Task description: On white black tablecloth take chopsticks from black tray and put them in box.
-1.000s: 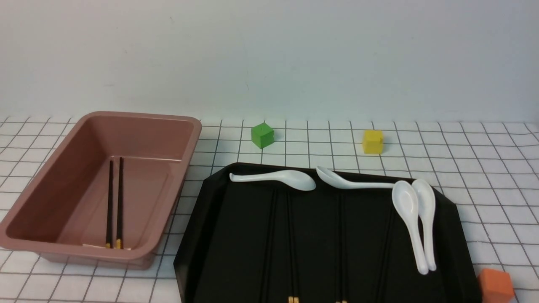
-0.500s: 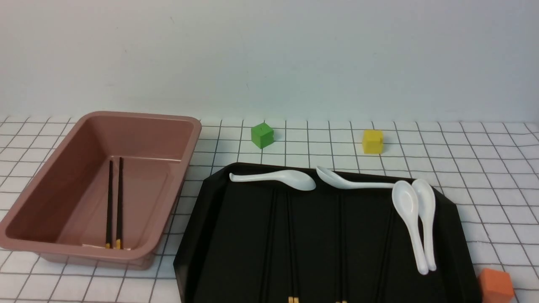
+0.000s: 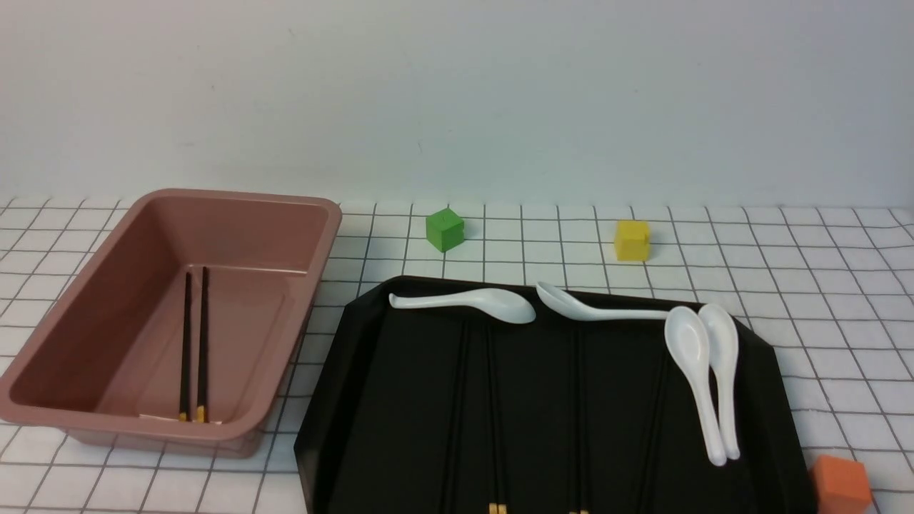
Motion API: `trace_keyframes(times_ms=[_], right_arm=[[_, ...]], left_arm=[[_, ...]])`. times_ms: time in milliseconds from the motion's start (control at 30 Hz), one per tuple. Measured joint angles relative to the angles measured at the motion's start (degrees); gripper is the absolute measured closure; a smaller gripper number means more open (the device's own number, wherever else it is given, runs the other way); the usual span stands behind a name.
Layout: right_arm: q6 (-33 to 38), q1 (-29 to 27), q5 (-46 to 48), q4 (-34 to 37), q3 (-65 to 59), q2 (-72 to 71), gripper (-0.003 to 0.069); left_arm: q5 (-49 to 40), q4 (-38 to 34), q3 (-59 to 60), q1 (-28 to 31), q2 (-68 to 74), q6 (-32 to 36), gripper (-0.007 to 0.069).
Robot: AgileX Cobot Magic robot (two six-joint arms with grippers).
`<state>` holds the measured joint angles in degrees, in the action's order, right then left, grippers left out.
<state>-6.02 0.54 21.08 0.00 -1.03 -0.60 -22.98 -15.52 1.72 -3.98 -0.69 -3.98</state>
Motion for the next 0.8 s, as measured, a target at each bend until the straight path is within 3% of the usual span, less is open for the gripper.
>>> trace_keyframes(times_ms=[800], right_arm=[[0.0,0.0,0.0,0.0,0.0,0.0,0.0419]], left_arm=[[0.0,0.0,0.0,0.0,0.0,0.0,0.0606]])
